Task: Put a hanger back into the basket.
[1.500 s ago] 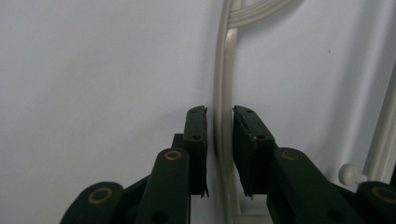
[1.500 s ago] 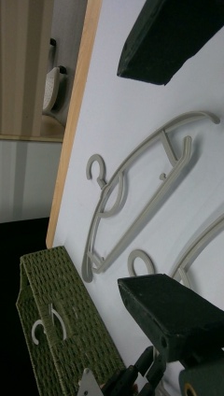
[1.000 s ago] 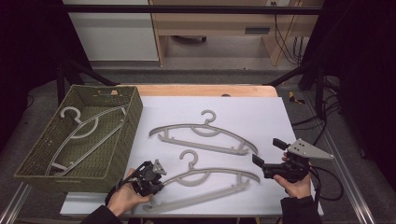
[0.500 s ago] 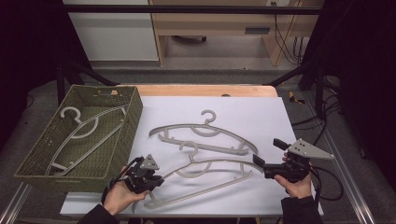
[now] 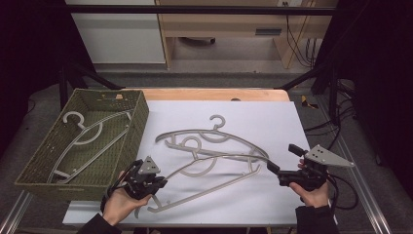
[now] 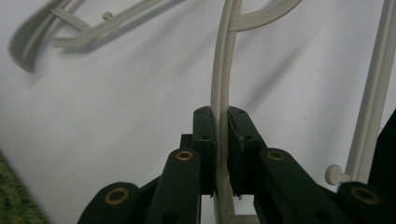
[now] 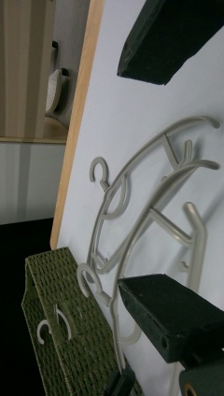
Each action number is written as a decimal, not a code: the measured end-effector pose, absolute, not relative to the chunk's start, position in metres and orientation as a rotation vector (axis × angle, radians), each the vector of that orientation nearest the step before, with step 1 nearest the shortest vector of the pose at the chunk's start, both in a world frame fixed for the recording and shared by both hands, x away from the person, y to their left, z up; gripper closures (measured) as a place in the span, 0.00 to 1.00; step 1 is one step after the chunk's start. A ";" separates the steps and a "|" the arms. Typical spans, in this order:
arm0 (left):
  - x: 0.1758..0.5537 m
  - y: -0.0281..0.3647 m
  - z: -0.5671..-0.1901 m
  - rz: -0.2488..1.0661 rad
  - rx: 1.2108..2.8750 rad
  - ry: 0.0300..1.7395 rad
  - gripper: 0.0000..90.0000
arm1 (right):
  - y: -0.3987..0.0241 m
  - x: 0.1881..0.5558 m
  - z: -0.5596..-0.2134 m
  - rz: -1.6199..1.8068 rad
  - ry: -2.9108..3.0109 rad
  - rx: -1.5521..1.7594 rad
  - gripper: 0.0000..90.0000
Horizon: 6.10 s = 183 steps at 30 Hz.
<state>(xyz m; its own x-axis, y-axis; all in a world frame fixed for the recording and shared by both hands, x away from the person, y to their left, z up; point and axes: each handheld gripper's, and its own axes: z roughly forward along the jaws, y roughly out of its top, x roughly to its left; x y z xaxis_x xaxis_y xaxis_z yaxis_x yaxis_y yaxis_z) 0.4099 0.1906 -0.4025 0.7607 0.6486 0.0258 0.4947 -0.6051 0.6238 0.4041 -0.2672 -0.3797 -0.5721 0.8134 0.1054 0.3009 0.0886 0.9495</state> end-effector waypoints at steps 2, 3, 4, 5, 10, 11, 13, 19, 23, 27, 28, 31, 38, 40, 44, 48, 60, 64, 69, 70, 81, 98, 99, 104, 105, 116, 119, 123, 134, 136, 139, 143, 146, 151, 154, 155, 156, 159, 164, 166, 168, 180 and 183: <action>0.409 0.192 -0.398 0.361 2.343 0.861 0.92 | -0.268 0.404 -0.379 1.494 1.913 1.095 0.02; 0.410 0.194 -0.396 0.375 2.338 0.864 0.92 | -0.269 0.403 -0.379 1.497 1.913 1.097 0.02; 0.410 0.195 -0.393 0.383 2.336 0.873 0.92 | -0.269 0.403 -0.379 1.497 1.909 1.099 0.02; 0.410 0.196 -0.391 0.394 2.326 0.877 0.92 | -0.269 0.403 -0.379 1.497 1.907 1.100 0.02; 0.410 0.204 -0.378 0.424 2.280 0.896 0.92 | -0.269 0.403 -0.379 1.496 1.906 1.100 0.02; 0.409 0.206 -0.375 0.430 2.269 0.893 0.92 | -0.269 0.403 -0.379 1.495 1.906 1.100 0.02; 0.408 0.208 -0.369 0.444 2.244 0.898 0.92 | -0.270 0.403 -0.379 1.495 1.907 1.101 0.02; 0.406 0.221 -0.350 0.493 2.188 0.897 0.92 | -0.270 0.403 -0.379 1.497 1.904 1.102 0.02; 0.407 0.229 -0.339 0.517 2.167 0.901 0.92 | -0.271 0.404 -0.379 1.492 1.904 1.103 0.02; 0.412 0.236 -0.328 0.544 2.146 0.908 0.92 | -0.270 0.404 -0.380 1.491 1.908 1.110 0.02; 0.414 0.238 -0.325 0.552 2.146 0.908 0.92 | -0.270 0.404 -0.380 1.490 1.909 1.109 0.02; 0.419 0.245 -0.316 0.585 2.160 0.908 0.92 | -0.270 0.405 -0.381 1.486 1.910 1.108 0.02; 0.434 0.268 -0.298 0.648 2.150 0.946 0.92 | -0.269 0.405 -0.381 1.486 1.913 1.110 0.02; 0.438 0.277 -0.294 0.675 2.155 0.951 0.92 | -0.269 0.405 -0.381 1.486 1.914 1.111 0.02; 0.447 0.292 -0.287 0.692 2.114 0.993 0.92 | -0.268 0.406 -0.382 1.479 1.919 1.113 0.02; 0.455 0.307 -0.282 0.711 2.079 1.026 0.92 | -0.269 0.406 -0.383 1.481 1.922 1.113 0.02; 0.477 0.353 -0.291 0.771 2.072 1.140 0.92 | -0.268 0.407 -0.384 1.477 1.924 1.116 0.02; 0.482 0.370 -0.301 0.779 2.077 1.189 0.92 | -0.267 0.408 -0.384 1.478 1.927 1.115 0.02; 0.484 0.391 -0.311 0.788 2.078 1.238 0.92 | -0.266 0.408 -0.385 1.473 1.928 1.117 0.02; 0.483 0.395 -0.313 0.790 2.078 1.246 0.92 | -0.266 0.408 -0.385 1.473 1.928 1.118 0.02; 0.475 0.435 -0.326 0.832 2.081 1.323 0.92 | -0.265 0.410 -0.387 1.465 1.938 1.119 0.02; 0.465 0.471 -0.339 0.854 2.096 1.386 0.92 | -0.264 0.410 -0.388 1.460 1.939 1.125 0.02; 0.465 0.472 -0.339 0.859 2.099 1.389 0.92 | -0.264 0.410 -0.388 1.461 1.942 1.122 0.02; 0.463 0.477 -0.342 0.870 2.114 1.410 0.92 | -0.263 0.410 -0.388 1.458 1.942 1.127 0.02; 0.462 0.477 -0.343 0.873 2.119 1.417 0.92 | -0.263 0.411 -0.388 1.456 1.942 1.126 0.02; 0.459 0.483 -0.348 0.914 2.114 1.446 0.92 | -0.262 0.411 -0.388 1.455 1.943 1.126 0.02; 0.459 0.481 -0.349 0.935 2.130 1.441 0.92 | -0.262 0.410 -0.388 1.457 1.944 1.127 0.02; 0.460 0.481 -0.352 0.915 2.126 1.455 0.92 | -0.262 0.411 -0.389 1.455 1.944 1.126 0.02; 0.460 0.480 -0.369 0.908 2.173 1.445 0.92 | -0.261 0.411 -0.390 1.449 1.949 1.129 0.02; 0.462 0.473 -0.373 0.932 2.229 1.438 0.91 | -0.261 0.411 -0.390 1.450 1.950 1.127 0.02; 0.463 0.471 -0.375 0.896 2.204 1.435 0.91 | -0.261 0.411 -0.390 1.449 1.953 1.123 0.02; 0.463 0.466 -0.376 0.885 2.241 1.441 0.91 | -0.262 0.411 -0.389 1.452 1.948 1.126 0.02; 0.467 0.461 -0.380 0.828 2.316 1.444 0.89 | -0.262 0.411 -0.389 1.453 1.948 1.124 0.02; 0.468 0.461 -0.378 0.759 2.316 1.430 0.85 | -0.262 0.411 -0.389 1.456 1.943 1.127 0.02; 0.465 0.461 -0.373 0.755 2.259 1.418 0.79 | -0.262 0.410 -0.389 1.456 1.944 1.126 0.02; 0.463 0.460 -0.371 0.761 2.245 1.407 0.77 | -0.262 0.410 -0.388 1.458 1.944 1.127 0.02; 0.462 0.459 -0.367 0.770 2.222 1.398 0.74 | -0.262 0.410 -0.388 1.457 1.944 1.125 0.02; 0.458 0.454 -0.359 0.774 2.165 1.353 0.67 | -0.263 0.410 -0.388 1.460 1.942 1.127 0.02; 0.452 0.434 -0.345 0.763 2.061 1.247 0.56 | -0.263 0.410 -0.387 1.461 1.938 1.122 0.02; 0.450 0.424 -0.342 0.763 2.023 1.206 0.51 | -0.263 0.409 -0.387 1.463 1.937 1.124 0.02; 0.448 0.415 -0.338 0.758 1.989 1.164 0.48 | -0.264 0.409 -0.387 1.463 1.939 1.123 0.02; 0.439 0.349 -0.328 0.675 1.866 0.965 0.30 | -0.264 0.409 -0.387 1.465 1.936 1.124 0.02; 0.438 0.332 -0.329 0.646 1.863 0.923 0.27 | -0.263 0.410 -0.388 1.460 1.938 1.130 0.02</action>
<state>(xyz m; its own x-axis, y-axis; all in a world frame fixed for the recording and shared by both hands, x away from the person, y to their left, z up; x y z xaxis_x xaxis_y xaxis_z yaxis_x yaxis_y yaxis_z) 0.4382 0.3324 -0.3295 0.5795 0.8134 0.0497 0.3261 -0.2873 0.9006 0.4097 -0.2633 -0.3877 -0.5564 0.8234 0.1112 0.3344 0.0994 0.9372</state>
